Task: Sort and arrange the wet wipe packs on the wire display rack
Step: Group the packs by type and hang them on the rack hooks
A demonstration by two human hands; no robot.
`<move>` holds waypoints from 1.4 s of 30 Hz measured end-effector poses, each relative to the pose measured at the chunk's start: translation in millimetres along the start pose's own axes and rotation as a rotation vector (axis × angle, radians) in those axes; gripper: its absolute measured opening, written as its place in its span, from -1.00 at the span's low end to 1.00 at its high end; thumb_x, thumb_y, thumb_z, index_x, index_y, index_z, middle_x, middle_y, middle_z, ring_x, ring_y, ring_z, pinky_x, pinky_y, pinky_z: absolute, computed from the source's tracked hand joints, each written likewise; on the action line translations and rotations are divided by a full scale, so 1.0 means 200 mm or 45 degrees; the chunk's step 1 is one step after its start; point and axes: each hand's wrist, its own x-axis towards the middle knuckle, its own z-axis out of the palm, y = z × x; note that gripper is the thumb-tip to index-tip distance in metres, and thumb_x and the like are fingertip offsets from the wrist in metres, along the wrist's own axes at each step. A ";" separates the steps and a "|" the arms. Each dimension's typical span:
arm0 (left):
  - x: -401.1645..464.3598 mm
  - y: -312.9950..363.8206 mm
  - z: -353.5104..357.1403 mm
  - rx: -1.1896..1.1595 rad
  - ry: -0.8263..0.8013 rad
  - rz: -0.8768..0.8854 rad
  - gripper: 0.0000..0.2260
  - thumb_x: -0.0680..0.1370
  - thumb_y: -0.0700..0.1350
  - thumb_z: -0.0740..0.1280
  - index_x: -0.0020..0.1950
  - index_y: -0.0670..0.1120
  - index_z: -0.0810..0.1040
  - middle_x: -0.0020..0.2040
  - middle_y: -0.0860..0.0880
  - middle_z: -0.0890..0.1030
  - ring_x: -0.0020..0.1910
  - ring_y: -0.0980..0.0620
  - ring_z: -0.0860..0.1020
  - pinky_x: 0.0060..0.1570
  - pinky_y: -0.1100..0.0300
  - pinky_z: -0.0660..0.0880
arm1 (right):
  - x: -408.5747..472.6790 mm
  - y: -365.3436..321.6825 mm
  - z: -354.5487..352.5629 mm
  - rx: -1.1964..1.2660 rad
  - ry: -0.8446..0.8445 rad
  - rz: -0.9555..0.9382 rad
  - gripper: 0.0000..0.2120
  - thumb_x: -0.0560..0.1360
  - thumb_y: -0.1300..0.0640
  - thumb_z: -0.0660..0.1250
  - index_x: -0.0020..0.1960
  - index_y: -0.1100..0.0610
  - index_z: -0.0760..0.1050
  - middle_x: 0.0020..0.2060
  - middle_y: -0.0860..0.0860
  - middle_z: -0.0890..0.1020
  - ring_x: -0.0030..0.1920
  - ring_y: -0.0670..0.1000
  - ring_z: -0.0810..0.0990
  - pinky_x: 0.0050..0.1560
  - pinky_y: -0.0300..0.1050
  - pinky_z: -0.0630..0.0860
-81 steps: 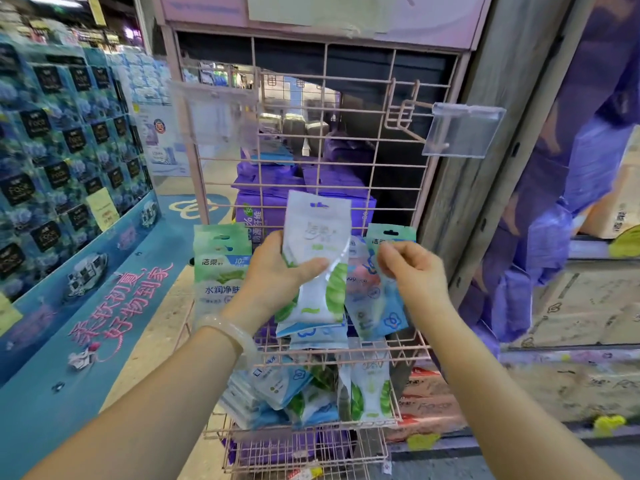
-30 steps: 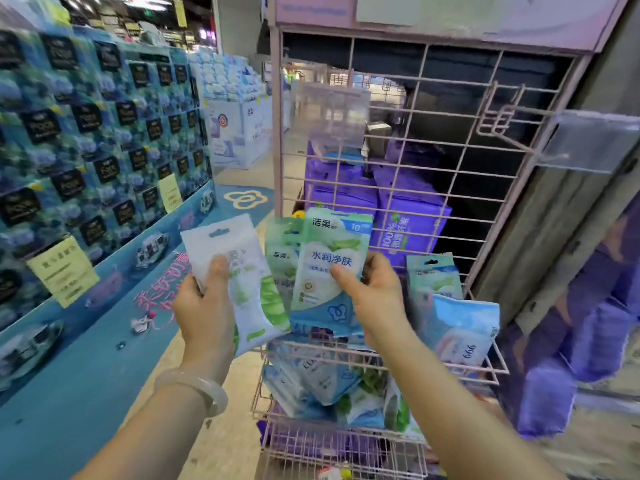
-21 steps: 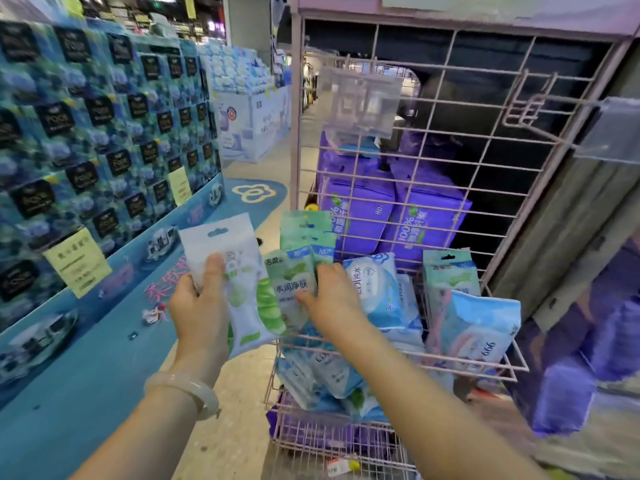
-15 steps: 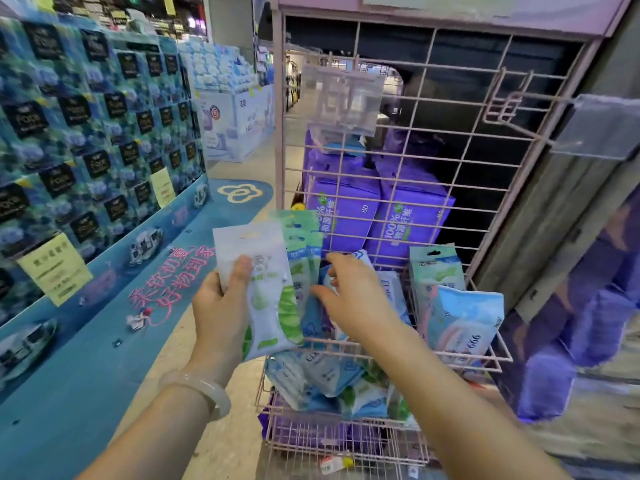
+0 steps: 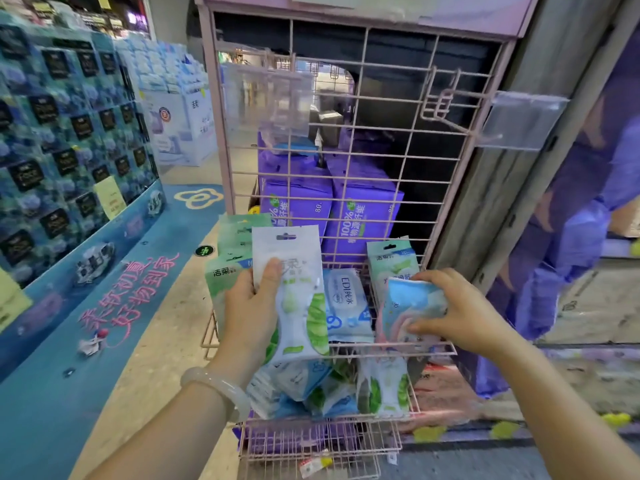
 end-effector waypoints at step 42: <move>-0.06 0.00 -0.28 -0.131 0.703 0.026 -0.75 0.56 0.05 0.24 -0.32 0.07 0.40 -0.30 0.11 0.46 -0.29 0.11 0.44 -0.23 0.18 0.37 | 0.22 -0.11 -0.01 0.378 0.749 0.116 -0.73 0.30 0.00 0.48 -0.10 0.10 0.51 -0.11 0.15 0.48 -0.14 0.15 0.51 -0.15 -0.08 0.46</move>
